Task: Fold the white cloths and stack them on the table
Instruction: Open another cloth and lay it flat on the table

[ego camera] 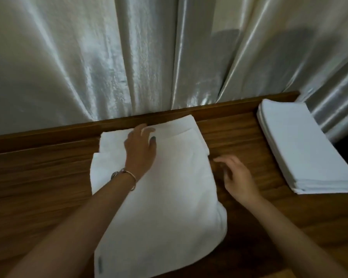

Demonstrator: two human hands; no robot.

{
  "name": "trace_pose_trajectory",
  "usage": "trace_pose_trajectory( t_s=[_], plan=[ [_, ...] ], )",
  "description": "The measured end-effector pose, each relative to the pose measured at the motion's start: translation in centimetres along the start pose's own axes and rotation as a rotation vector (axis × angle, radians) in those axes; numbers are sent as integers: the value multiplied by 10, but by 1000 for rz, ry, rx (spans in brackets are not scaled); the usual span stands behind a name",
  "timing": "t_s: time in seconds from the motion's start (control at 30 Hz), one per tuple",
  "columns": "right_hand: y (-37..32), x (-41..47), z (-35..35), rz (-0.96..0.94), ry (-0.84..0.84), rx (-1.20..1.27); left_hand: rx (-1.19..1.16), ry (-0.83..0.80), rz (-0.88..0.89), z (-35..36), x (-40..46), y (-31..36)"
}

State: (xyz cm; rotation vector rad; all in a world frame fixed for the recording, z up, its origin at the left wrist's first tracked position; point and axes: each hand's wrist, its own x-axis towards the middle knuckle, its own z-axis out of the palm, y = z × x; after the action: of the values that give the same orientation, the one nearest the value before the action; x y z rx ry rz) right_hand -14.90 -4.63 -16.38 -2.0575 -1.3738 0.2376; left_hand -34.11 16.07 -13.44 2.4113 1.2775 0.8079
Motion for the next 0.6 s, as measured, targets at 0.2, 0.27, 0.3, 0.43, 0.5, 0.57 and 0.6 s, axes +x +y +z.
trace_pose_trajectory(
  t_s=[0.2, 0.27, 0.3, 0.43, 0.5, 0.57, 0.6],
  plan=[
    [45, -84, -22, -351, -305, -320, 409, -426, 898, 59, 9, 110],
    [44, -85, -13, -427, -306, -259, 582, -499, 1010, 65, 11, 116],
    [42, -84, -11, -459, -306, -245, 639, -518, 1020, 67, 13, 118],
    [38, -81, -1, -513, -196, -206, 819, -615, 986, 79, 18, 120],
    [37, -86, 3, -469, -161, -183, 857, -631, 950, 81, 17, 124],
    [35, -89, 6, -400, -126, -169, 850, -609, 933, 79, 19, 125],
    [34, -91, 7, -358, -106, -158, 840, -606, 939, 79, 22, 125]
  ],
)
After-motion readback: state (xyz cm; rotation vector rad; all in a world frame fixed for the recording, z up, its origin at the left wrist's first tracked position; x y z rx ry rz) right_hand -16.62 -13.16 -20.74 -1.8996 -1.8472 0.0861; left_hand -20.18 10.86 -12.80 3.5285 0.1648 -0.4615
